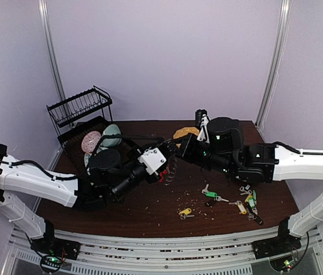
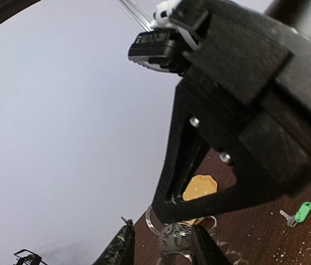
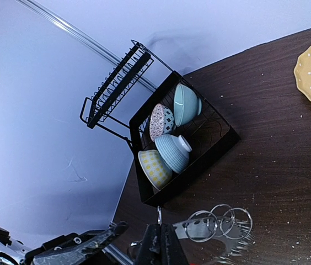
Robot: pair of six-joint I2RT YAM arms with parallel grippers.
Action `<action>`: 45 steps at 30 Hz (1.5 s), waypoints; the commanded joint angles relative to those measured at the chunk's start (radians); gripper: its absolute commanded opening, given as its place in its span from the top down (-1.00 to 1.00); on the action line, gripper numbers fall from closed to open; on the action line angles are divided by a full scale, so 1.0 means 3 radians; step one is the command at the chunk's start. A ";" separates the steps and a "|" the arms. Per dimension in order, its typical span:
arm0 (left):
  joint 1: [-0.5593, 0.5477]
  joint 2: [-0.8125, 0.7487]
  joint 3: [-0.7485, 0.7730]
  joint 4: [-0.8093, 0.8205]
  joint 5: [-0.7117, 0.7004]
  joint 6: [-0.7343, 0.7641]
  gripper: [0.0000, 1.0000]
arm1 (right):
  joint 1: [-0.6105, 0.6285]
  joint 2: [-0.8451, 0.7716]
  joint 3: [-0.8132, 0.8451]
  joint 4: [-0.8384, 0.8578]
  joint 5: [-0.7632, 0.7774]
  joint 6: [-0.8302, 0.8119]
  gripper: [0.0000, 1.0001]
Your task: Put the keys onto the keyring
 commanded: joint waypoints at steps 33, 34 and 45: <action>0.0176 0.0357 0.0104 0.0757 -0.0516 0.1141 0.56 | 0.0160 -0.0106 -0.0044 0.0561 0.0013 0.0452 1.00; 0.0180 0.0378 0.0122 0.0761 -0.0495 0.1176 0.60 | 0.0161 -0.0096 -0.0035 0.0577 0.0013 0.0470 1.00; 0.0221 0.0503 0.0119 0.0831 -0.0598 0.1513 0.49 | 0.0176 -0.0086 -0.0068 0.0743 -0.0017 0.0593 1.00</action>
